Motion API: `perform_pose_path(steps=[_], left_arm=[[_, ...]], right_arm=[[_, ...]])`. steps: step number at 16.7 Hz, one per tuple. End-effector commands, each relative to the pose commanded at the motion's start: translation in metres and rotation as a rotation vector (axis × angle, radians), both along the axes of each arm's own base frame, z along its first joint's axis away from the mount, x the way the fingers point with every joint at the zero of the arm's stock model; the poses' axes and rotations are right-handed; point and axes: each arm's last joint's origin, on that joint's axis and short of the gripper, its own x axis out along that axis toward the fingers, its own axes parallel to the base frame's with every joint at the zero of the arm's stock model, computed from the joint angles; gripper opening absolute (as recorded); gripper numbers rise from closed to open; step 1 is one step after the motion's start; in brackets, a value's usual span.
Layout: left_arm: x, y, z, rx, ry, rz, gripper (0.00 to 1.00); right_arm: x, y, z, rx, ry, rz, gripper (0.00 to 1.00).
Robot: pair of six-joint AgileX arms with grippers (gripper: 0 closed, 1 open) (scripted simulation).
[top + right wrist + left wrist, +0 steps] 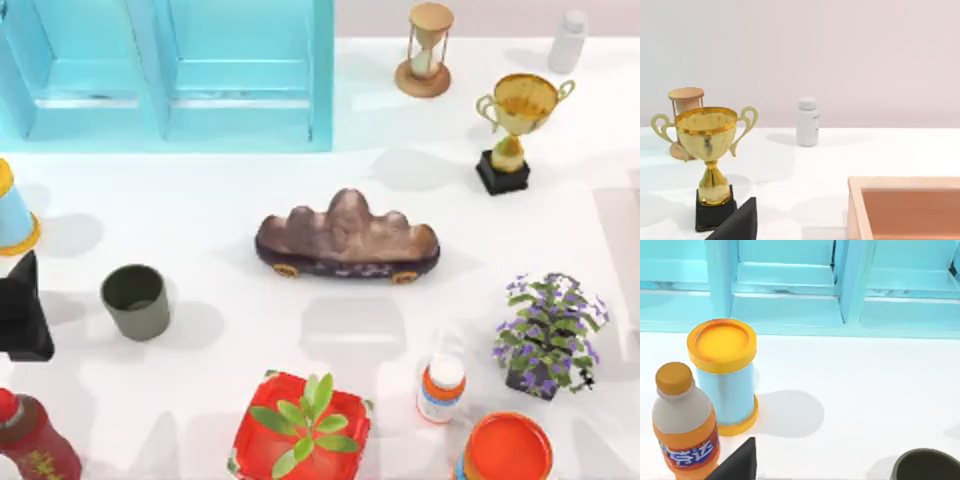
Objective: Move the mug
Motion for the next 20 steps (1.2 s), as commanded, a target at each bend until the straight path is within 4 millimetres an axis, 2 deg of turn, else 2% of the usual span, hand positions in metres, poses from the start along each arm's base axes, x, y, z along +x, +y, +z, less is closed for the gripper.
perform_pose_path(steps=[4,8,11,14,17,20], left_arm=[[0.039,-0.016,0.037,-0.015,0.352,-0.04,1.0],[0.101,-0.045,0.052,0.012,0.724,-0.049,1.0],[0.147,-0.071,0.05,0.048,0.942,-0.037,1.0],[0.182,-0.096,0.04,0.083,1.095,-0.018,1.0],[0.201,-0.111,0.03,0.11,1.185,-0.002,1.0],[0.205,-0.116,0.028,0.116,1.206,0.002,1.0]], right_arm=[[0.0,0.0,0.0,0.0,0.0,0.0,1.0],[0.0,0.0,0.0,0.0,0.0,0.0,1.0],[0.0,0.0,0.0,0.0,0.0,0.0,1.0],[0.0,0.0,0.0,0.0,0.0,0.0,1.0],[0.0,0.0,0.0,0.0,0.0,0.0,1.0],[0.0,0.0,0.0,0.0,0.0,0.0,1.0]])
